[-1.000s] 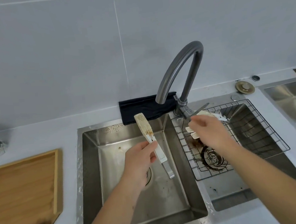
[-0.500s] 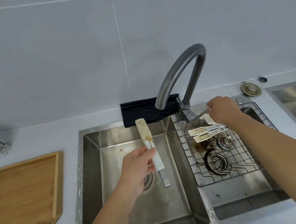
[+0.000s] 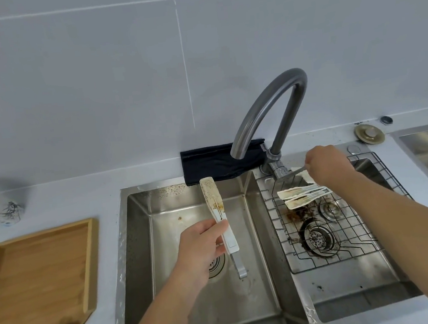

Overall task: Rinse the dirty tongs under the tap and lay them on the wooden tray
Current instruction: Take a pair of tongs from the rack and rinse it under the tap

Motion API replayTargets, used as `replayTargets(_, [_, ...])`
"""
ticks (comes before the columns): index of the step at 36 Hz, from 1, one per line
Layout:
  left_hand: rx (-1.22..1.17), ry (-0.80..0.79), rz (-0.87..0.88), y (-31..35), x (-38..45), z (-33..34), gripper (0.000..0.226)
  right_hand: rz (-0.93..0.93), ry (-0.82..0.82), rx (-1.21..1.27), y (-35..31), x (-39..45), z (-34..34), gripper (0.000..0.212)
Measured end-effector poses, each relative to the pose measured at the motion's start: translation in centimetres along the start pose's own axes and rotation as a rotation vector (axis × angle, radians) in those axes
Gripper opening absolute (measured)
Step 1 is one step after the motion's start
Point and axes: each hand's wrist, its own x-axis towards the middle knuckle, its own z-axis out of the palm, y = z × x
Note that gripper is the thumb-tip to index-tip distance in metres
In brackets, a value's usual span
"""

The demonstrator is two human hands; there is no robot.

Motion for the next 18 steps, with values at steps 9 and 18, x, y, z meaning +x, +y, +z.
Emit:
replayTargets(9, [-0.016, 0.010, -0.005, -0.30, 0.37, -0.75, 0.009, -0.026, 0.003, -0.106, -0.06, -0.21, 0.36, 0.016])
replayTargets(18, [-0.035, -0.008, -0.011, 0.00, 0.63, -0.92, 0.007, -0.036, 0.000, -0.103, 0.22, -0.24, 0.71, 0.017])
